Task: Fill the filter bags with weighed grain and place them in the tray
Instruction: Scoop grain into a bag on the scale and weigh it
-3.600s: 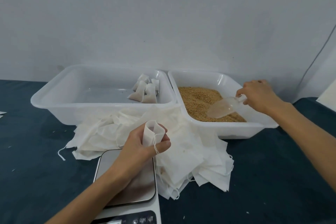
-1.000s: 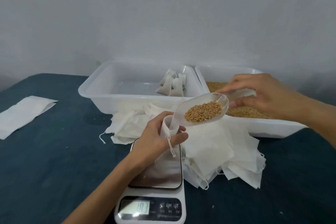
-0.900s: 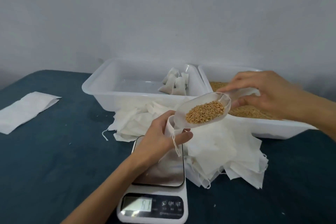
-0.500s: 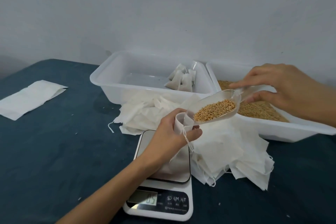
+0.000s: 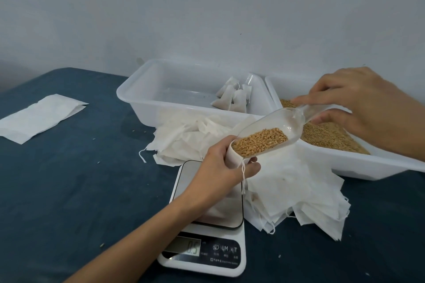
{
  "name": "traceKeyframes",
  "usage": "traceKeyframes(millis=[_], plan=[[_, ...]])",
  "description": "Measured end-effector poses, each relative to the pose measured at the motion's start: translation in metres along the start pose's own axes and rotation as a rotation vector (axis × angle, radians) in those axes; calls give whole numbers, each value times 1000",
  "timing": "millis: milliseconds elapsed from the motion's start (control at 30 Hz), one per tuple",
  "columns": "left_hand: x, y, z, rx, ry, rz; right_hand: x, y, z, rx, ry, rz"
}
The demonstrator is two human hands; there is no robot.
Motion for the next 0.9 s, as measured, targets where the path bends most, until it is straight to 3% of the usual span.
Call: traceKeyframes(millis=[467,900], plan=[[-1,0,1,-21,-35,-40,5,3,-4,-17,-14,-33],[-14,-3,-6,-82,-55,69,42,16,-5,184,-347,18]])
Point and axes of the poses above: each hand's wrist, its own y-axis away from the middle knuckle, its own x-axis out of the palm, z = x × y, the point moved 3 cm from there along -y, towards the middle knuckle, and after that the axes turned 5 degrees about -y, right-handed, at the moved point
